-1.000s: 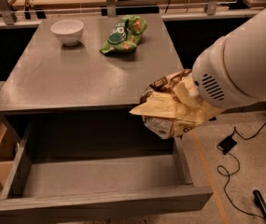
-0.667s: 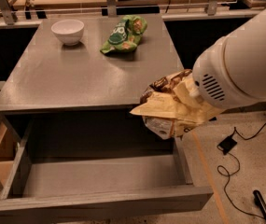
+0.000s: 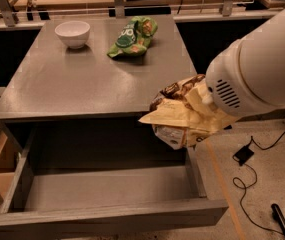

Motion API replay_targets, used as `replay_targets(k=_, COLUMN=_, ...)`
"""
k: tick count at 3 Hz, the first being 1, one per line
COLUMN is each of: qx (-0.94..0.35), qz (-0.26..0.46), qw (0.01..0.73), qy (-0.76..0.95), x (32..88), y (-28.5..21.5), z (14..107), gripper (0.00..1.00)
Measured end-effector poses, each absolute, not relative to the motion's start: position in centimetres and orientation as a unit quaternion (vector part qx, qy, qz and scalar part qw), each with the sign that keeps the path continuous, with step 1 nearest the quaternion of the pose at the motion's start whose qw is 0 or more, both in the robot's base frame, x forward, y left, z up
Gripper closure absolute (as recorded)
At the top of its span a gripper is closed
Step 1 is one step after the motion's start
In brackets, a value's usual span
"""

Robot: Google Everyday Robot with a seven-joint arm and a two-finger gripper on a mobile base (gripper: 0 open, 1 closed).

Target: Pick brown chip bag from top drawer and place on counter

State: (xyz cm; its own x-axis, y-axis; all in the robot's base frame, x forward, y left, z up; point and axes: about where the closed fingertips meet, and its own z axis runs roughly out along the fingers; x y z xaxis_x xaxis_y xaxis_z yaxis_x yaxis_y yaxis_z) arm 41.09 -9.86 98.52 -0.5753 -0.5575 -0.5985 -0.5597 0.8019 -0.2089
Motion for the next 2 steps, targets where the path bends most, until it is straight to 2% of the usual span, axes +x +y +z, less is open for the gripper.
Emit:
replay_targets(k=1, qx=-0.315, qz=0.002, qw=0.337, qy=0.887, x=41.1, y=-9.8, z=98.5, gripper=1.0)
replay_targets(k=2, qx=-0.331, qz=-0.001, qw=0.368, qy=0.869, x=45.1, y=-8.7, z=100.7, gripper=1.0)
